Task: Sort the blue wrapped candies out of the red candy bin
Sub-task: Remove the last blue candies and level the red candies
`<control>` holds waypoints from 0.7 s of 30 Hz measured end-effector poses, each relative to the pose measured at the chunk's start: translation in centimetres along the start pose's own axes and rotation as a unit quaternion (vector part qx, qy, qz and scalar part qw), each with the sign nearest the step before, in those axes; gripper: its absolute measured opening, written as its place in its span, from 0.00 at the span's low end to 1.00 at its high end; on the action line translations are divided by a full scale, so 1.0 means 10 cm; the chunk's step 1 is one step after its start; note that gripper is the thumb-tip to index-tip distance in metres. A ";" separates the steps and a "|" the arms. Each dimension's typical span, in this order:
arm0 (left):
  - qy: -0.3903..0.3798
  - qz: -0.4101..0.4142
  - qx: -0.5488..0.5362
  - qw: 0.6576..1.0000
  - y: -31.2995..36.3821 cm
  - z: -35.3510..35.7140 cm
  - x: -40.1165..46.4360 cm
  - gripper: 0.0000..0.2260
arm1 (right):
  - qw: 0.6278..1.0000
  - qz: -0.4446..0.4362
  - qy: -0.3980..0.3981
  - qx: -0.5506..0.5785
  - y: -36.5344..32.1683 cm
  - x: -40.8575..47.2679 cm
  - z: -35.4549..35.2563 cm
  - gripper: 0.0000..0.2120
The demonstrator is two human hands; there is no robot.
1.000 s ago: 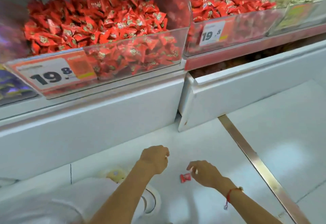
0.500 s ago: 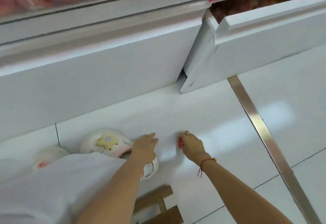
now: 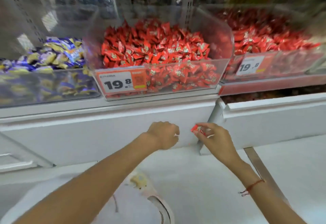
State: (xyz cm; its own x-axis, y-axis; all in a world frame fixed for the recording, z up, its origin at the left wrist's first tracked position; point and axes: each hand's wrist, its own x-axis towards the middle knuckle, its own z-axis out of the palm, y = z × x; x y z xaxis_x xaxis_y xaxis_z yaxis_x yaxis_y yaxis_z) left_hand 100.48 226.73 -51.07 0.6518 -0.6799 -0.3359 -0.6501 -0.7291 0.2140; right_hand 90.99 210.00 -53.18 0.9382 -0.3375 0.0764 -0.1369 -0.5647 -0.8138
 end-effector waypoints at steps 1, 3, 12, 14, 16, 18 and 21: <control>0.039 0.010 0.000 0.999 0.01 -0.23 -0.16 0.15 | 0.999 -0.034 0.010 0.007 -0.22 0.03 -0.10 0.11; 0.134 0.020 -0.004 0.991 0.00 -0.65 -0.50 0.12 | 0.995 -0.091 0.026 0.020 -0.61 0.08 -0.26 0.10; 0.504 -0.036 0.028 0.863 -0.78 -1.52 -1.29 0.10 | 0.941 -0.327 0.075 -0.041 -1.88 0.70 -0.53 0.13; 0.489 -0.043 0.061 0.869 -1.03 -1.58 -1.16 0.11 | 0.941 -0.321 0.041 -0.094 -2.02 1.04 -0.42 0.13; 0.477 -0.038 0.077 0.875 -1.16 -1.57 -1.04 0.13 | 0.930 -0.313 -0.016 -0.193 -2.08 1.36 -0.33 0.14; 0.478 -0.017 0.080 0.875 -1.25 -1.57 -0.90 0.14 | 0.887 -0.313 -0.084 -0.330 -2.14 1.70 -0.26 0.14; 0.496 -0.011 0.069 0.866 -1.32 -1.59 -0.75 0.14 | 0.812 -0.316 -0.174 -0.458 -2.23 2.00 -0.23 0.14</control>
State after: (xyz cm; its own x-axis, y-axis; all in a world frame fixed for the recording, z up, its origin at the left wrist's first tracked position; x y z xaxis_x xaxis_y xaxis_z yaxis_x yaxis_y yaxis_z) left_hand 110.38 240.24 -36.79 0.6345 -0.4501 0.6284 -0.6297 -0.7725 0.0824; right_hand 112.09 214.11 -32.24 0.9239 0.3822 0.0151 0.3786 -0.9194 0.1066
